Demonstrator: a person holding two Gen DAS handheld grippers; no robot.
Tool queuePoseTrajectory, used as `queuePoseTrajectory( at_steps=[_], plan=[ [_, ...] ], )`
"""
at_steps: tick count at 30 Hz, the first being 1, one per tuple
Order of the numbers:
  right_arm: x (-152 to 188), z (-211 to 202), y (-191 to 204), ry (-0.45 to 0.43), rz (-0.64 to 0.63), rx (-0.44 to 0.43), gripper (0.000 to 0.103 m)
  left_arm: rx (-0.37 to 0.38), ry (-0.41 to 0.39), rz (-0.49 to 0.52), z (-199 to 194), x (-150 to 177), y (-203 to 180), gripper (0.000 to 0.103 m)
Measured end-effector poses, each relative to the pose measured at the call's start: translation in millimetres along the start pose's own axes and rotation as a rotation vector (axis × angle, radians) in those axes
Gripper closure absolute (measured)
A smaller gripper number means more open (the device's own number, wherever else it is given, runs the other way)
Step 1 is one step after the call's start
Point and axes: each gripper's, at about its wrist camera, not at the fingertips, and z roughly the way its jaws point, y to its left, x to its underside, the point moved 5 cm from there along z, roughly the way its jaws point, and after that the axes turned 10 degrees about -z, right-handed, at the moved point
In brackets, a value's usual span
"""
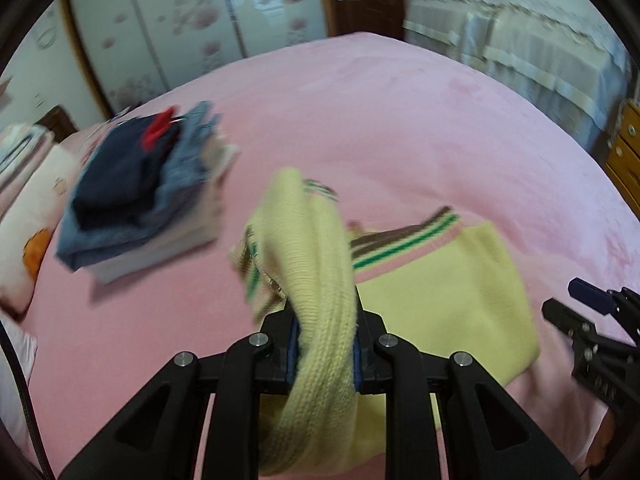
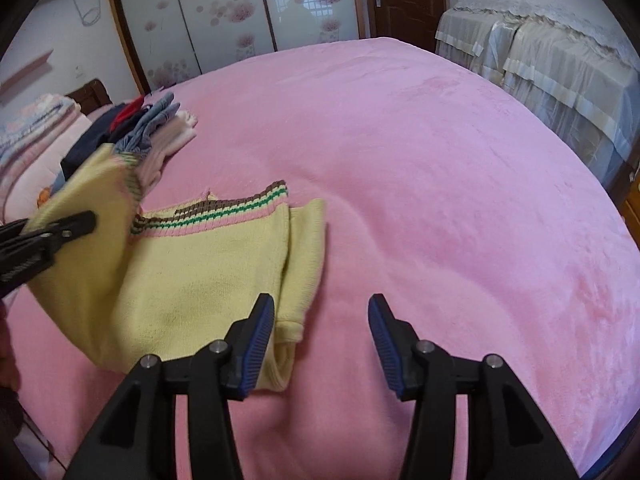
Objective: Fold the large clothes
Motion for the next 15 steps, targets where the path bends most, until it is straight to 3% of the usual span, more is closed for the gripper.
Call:
queuePoseTrajectory(
  at_steps=[7, 12, 15],
  plan=[
    [17, -5, -26, -0.008, 0.061, -0.005, 0.054, 0.070, 0.061, 0.020, 36, 14, -68, 0.085],
    [33, 3, -35, 0.021, 0.083, -0.012, 0.054, 0.106, 0.054, -0.017, 36, 23, -80, 0.085],
    [38, 6, -35, 0.025, 0.094, -0.026, 0.054, 0.167, 0.017, -0.038, 21, 20, -87, 0.085]
  ],
)
